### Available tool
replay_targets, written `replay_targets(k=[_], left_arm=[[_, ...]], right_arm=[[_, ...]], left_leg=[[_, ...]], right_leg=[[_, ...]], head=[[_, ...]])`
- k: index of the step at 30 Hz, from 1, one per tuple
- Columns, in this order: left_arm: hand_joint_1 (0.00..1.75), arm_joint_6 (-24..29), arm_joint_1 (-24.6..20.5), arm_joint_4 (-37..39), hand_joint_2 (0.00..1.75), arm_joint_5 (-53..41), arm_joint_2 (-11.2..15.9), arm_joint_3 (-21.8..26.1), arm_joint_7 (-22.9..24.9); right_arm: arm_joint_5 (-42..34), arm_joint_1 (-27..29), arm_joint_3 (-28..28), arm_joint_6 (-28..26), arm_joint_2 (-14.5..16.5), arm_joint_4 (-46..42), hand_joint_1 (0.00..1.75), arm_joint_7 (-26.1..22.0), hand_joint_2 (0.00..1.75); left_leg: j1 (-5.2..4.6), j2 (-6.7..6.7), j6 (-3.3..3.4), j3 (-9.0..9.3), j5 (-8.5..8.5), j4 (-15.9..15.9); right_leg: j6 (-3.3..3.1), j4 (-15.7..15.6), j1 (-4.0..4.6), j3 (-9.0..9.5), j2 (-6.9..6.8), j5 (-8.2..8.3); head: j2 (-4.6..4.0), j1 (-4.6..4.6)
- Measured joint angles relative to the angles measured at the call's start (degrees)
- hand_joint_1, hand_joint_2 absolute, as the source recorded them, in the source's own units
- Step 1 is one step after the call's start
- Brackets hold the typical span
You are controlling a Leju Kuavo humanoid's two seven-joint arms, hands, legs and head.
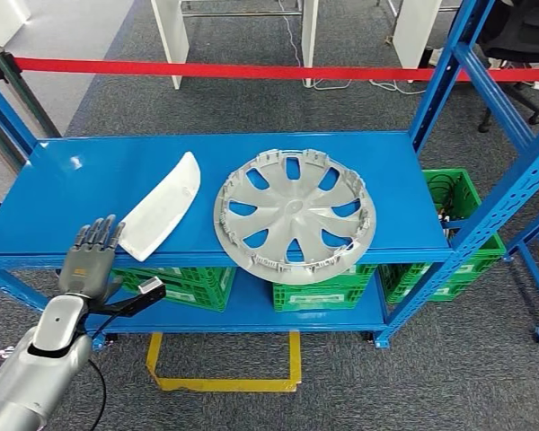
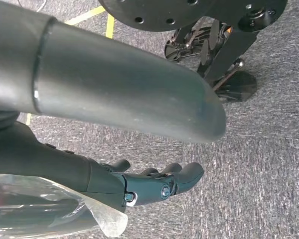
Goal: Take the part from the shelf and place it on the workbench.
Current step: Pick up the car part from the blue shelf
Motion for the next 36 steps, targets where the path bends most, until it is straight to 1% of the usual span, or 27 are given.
replay_targets(k=[11, 24, 25, 28, 29, 36], left_arm=[[0.0, 0.0, -1.0, 0.3, 1.75, -1.6, 0.0, -3.9, -1.1], [0.0, -0.4, -1.9, 0.5, 1.75, -1.9, -0.1, -6.2, -1.1], [0.09, -0.4, -1.9, 0.6, 1.75, -2.0, -0.1, -6.4, -1.1], [1.4, -0.5, -2.0, 0.8, 1.75, -2.0, -0.1, -6.9, -1.1], [1.75, -0.6, -2.1, 0.9, 1.75, -2.0, -0.1, -7.1, -1.1], [1.75, -1.2, -2.4, 1.6, 1.75, -1.1, -0.2, -7.7, -0.9]], right_arm=[[1.1, -0.1, 0.0, -1.3, -0.9, 2.0, 0.0, -0.4, 0.0], [1.3, -0.1, 0.0, -1.8, -1.2, 3.0, 0.0, -0.4, 0.0], [1.3, -0.1, 0.0, -1.9, -1.2, 3.1, 0.0, -0.5, 0.0], [1.3, -0.1, 0.0, -2.2, -1.2, 3.4, 0.0, -0.5, 0.0], [1.3, -0.1, 0.0, -2.3, -1.3, 3.5, 0.0, -0.5, 0.0], [1.6, -0.2, 0.0, -2.4, -1.5, 3.9, 0.0, -0.8, 0.0]], left_leg=[[0.0, 0.0, 0.0, 0.0, 0.0, 0.0], [0.0, 0.0, 0.0, 0.0, 0.0, 0.0], [0.0, 0.0, 0.0, 0.0, 0.0, 0.0], [0.0, 0.0, 0.0, -0.01, 0.0, 0.0], [0.0, 0.0, 0.0, -0.01, 0.0, 0.0], [0.0, 0.0, 0.0, -0.01, 0.0, 0.0]], right_leg=[[0.0, 0.0, 0.0, 0.0, 0.0, 0.0], [0.0, 0.0, 0.0, 0.0, 0.0, 0.0], [0.0, 0.0, 0.0, 0.0, 0.0, 0.0], [0.0, 0.0, 0.0, 0.0, 0.0, 0.0], [0.0, 0.0, 0.0, 0.0, 0.0, 0.0], [0.0, 0.0, 0.0, 0.0, -0.01, 0.0]], head=[[0.0, 0.01], [0.0, 0.01], [0.0, 0.01], [0.0, 0.01], [0.0, 0.01], [0.0, 0.01]])
